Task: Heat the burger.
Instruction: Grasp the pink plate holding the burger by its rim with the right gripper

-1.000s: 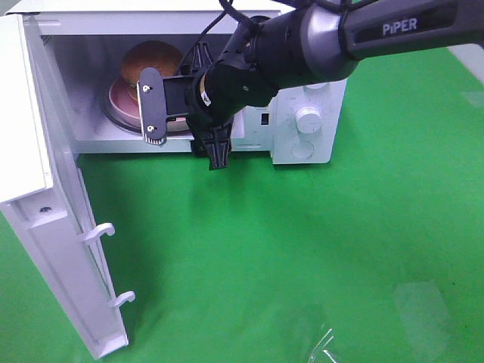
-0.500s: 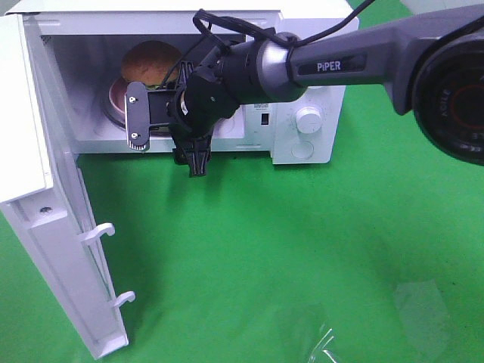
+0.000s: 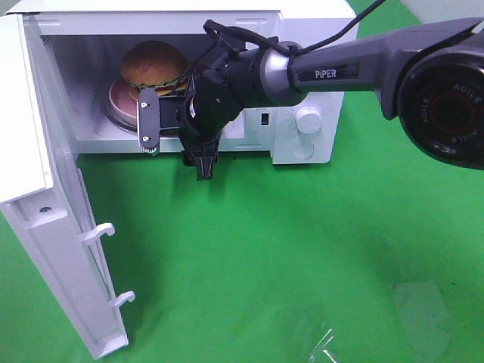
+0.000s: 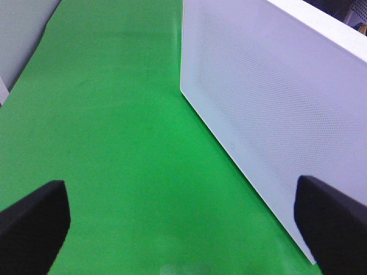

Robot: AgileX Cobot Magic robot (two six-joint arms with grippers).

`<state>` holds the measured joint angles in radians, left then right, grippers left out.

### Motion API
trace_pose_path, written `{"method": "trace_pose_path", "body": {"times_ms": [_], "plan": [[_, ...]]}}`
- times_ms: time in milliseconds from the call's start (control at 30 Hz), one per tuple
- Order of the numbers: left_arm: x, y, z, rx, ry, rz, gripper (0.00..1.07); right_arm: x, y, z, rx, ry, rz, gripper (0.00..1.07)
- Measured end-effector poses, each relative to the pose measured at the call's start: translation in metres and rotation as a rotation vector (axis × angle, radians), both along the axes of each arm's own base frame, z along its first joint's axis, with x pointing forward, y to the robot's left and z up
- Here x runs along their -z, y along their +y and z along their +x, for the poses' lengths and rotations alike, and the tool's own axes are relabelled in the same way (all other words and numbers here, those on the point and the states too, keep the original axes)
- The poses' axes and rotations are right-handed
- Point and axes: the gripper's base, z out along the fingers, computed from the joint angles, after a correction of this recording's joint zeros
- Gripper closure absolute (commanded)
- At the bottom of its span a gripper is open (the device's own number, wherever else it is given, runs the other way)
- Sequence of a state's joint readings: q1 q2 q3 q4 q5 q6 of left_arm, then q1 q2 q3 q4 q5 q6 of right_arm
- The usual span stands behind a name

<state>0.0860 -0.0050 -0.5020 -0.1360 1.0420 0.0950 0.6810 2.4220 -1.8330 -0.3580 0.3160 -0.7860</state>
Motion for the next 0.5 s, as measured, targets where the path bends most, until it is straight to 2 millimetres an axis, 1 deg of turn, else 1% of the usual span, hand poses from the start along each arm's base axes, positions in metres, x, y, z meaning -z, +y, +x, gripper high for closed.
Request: {"method": "trace_pose_path", "body": {"times_ms": [33, 67, 133, 167, 200, 233, 267, 500], "plan": [[0.0000, 0.0000, 0.0000, 0.000, 0.000, 0.000, 0.08, -0.0001, 0.0001, 0.0001, -0.001, -0.001, 0.001, 0.56], [0.0000, 0.0000, 0.0000, 0.000, 0.000, 0.000, 0.08, -0.0001, 0.0001, 0.0001, -0.001, -0.001, 0.001, 0.56], [0.0000, 0.0000, 0.0000, 0.000, 0.000, 0.000, 0.08, -0.0013, 0.0009, 0.0007, -0.004, -0.007, 0.007, 0.88], [0.0000, 0.0000, 0.0000, 0.000, 0.000, 0.000, 0.08, -0.0013, 0.0009, 0.0007, -0.004, -0.007, 0.007, 0.88], [0.0000, 0.0000, 0.0000, 0.000, 0.000, 0.000, 0.08, -0.0028, 0.0013, 0.0011, -0.005, -0.012, 0.011, 0.97], [0.0000, 0.0000, 0.0000, 0.000, 0.000, 0.000, 0.08, -0.0028, 0.0013, 0.0011, -0.005, -0.012, 0.011, 0.97], [0.0000, 0.0000, 0.0000, 0.000, 0.000, 0.000, 0.08, -0.0032, 0.0010, 0.0010, -0.002, -0.008, 0.008, 1.07], [0.0000, 0.0000, 0.0000, 0.000, 0.000, 0.000, 0.08, -0.0101, 0.0006, -0.0012, -0.008, -0.008, -0.014, 1.07]]}}
